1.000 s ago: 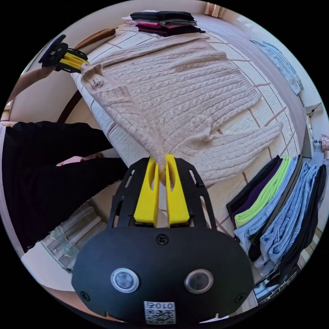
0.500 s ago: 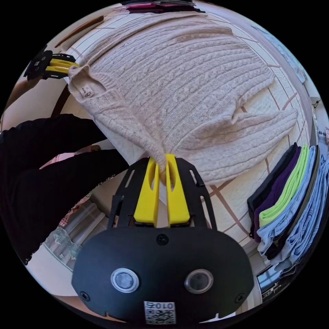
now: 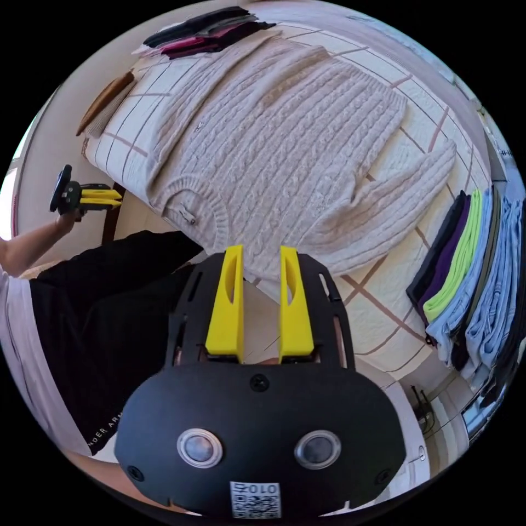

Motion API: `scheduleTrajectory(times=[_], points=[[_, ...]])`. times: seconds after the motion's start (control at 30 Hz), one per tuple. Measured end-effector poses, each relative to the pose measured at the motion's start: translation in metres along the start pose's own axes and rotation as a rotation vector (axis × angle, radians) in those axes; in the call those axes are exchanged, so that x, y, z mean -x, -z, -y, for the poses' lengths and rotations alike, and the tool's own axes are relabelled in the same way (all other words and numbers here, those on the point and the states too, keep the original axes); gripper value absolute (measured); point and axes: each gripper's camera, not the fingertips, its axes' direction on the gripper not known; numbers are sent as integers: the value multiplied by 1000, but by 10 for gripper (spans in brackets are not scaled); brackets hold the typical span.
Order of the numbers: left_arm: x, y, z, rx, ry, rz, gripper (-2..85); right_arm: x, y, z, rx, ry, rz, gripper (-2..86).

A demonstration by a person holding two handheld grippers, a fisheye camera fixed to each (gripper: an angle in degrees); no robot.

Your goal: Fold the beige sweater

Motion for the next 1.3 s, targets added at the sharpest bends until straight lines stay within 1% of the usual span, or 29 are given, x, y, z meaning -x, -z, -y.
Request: scheduleTrajectory(times=[0.1, 0.17, 0.2, 0.27, 0.33, 0.37, 0.47, 0.57, 0.73, 0.8, 0.9, 0.97, 1.0, 1.07, 1.1, 1.17, 1.23, 1.3], points=[[35, 8, -35, -79, 142, 3, 35, -1, 38, 30, -231, -32, 15, 73], [56, 18, -48, -155, 216, 10, 27, -6, 62, 86, -438, -44, 18, 74], [68, 27, -55, -216, 250, 26, 22, -10, 65, 105, -473, -45, 39, 75], [85, 40, -61, -309, 292, 55, 17, -23, 66, 187, -544, -43, 175, 76], [102, 54, -68, -412, 332, 67, 14, -29, 63, 248, -570, -54, 263, 79], [105, 57, -70, -430, 340, 70, 13, -32, 61, 284, -571, -68, 276, 83], [116, 65, -81, -480, 359, 96, 11, -36, 52, 352, -538, -125, 250, 87], [125, 62, -98, -501, 376, 104, 10, -37, 38, 388, -475, -159, 181, 81], [150, 48, -126, -502, 424, 68, 16, -40, 16, 405, -379, -168, 138, 50], [160, 46, -132, -506, 430, 65, 22, -39, 19, 394, -410, -173, 107, 43], [176, 50, -140, -557, 431, 44, 42, -32, 36, 365, -502, -134, 97, 40], [189, 57, -142, -613, 422, 16, 61, -17, 60, 334, -606, -20, 258, 39], [198, 62, -141, -651, 414, -5, 73, -11, 66, 326, -622, 21, 306, 38], [211, 71, -137, -678, 391, -12, 89, 23, 87, 298, -602, 238, 450, 38], [217, 78, -134, -680, 375, 23, 97, 33, 91, 291, -585, 293, 469, 38], [220, 89, -129, -677, 333, 115, 105, 67, 105, 263, -530, 489, 512, 38], [223, 96, -122, -640, 279, 211, 111, 82, 113, 245, -502, 588, 550, 38], [224, 101, -120, -626, 259, 252, 108, 92, 114, 235, -438, 658, 602, 38]])
